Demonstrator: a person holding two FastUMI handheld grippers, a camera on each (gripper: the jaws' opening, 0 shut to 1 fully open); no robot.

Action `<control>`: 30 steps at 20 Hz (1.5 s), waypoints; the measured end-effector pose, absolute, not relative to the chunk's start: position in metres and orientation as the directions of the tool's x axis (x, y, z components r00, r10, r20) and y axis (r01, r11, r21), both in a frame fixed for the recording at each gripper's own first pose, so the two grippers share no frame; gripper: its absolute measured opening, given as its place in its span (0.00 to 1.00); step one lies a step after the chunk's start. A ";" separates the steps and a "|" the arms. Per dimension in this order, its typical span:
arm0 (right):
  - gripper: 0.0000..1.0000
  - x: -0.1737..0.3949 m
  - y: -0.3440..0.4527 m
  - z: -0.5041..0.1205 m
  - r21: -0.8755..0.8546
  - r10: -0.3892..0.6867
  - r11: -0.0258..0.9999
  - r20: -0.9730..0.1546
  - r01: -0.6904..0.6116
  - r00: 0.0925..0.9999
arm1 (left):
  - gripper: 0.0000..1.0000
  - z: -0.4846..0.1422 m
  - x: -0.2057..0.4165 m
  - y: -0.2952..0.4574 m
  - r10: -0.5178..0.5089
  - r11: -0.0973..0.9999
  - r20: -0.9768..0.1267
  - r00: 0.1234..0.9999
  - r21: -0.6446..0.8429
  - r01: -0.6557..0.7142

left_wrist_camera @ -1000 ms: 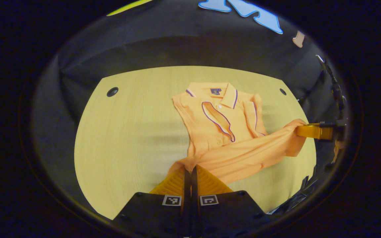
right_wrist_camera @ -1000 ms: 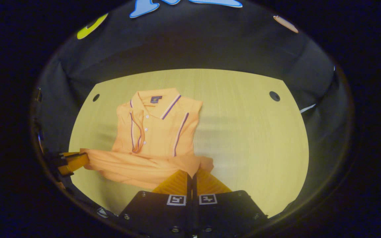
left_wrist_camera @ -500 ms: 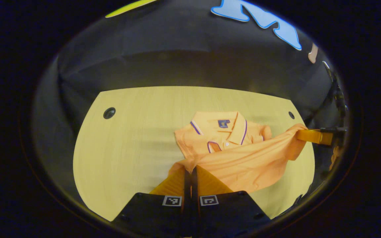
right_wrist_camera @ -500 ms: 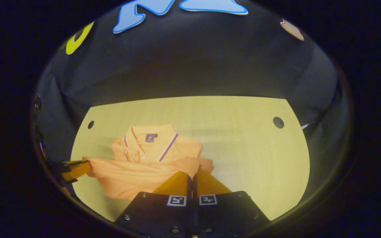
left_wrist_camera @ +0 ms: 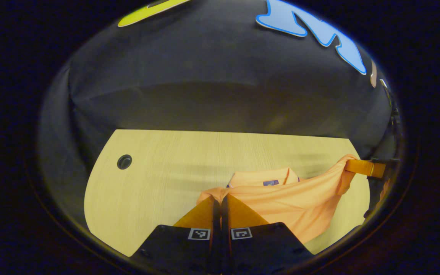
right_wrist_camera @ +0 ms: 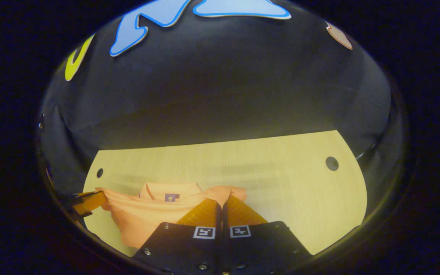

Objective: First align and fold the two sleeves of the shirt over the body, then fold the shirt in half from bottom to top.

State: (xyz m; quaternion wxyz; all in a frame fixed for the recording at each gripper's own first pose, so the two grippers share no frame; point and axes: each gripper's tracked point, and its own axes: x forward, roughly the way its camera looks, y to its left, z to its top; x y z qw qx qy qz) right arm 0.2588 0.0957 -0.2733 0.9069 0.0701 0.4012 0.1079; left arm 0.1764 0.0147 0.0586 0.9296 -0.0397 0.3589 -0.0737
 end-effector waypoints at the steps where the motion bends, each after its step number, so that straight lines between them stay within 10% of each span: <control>1: 0.00 0.267 0.098 -0.277 0.217 0.252 0.967 -0.704 -0.138 0.664 | 0.05 0.053 0.187 0.014 -0.159 0.987 -0.653 0.740 -0.119 0.107; 20: 0.04 0.318 0.123 -0.384 0.246 0.246 0.965 -0.722 -0.093 0.646 | 0.11 -0.035 0.256 0.006 -0.155 0.986 -0.605 0.781 -0.148 0.082; 22: 0.14 0.320 0.122 -0.381 0.249 0.242 0.965 -0.722 -0.083 0.648 | 0.24 -0.027 0.254 0.006 -0.158 0.983 -0.592 0.790 -0.173 0.067; 24: 0.48 0.316 0.118 -0.369 0.241 0.235 0.967 -0.712 -0.085 0.662 | 0.57 -0.014 0.251 0.005 -0.170 0.979 -0.579 0.797 -0.193 0.069; 25: 0.49 0.315 0.115 -0.359 0.232 0.229 0.969 -0.703 -0.087 0.673 | 0.74 -0.008 0.248 0.005 -0.172 0.979 -0.576 0.799 -0.193 0.071; 30: 0.56 0.300 0.111 -0.310 0.237 0.240 0.966 -0.656 -0.106 0.715 | 0.65 0.036 0.226 0.000 -0.199 0.972 -0.547 0.814 -0.217 0.091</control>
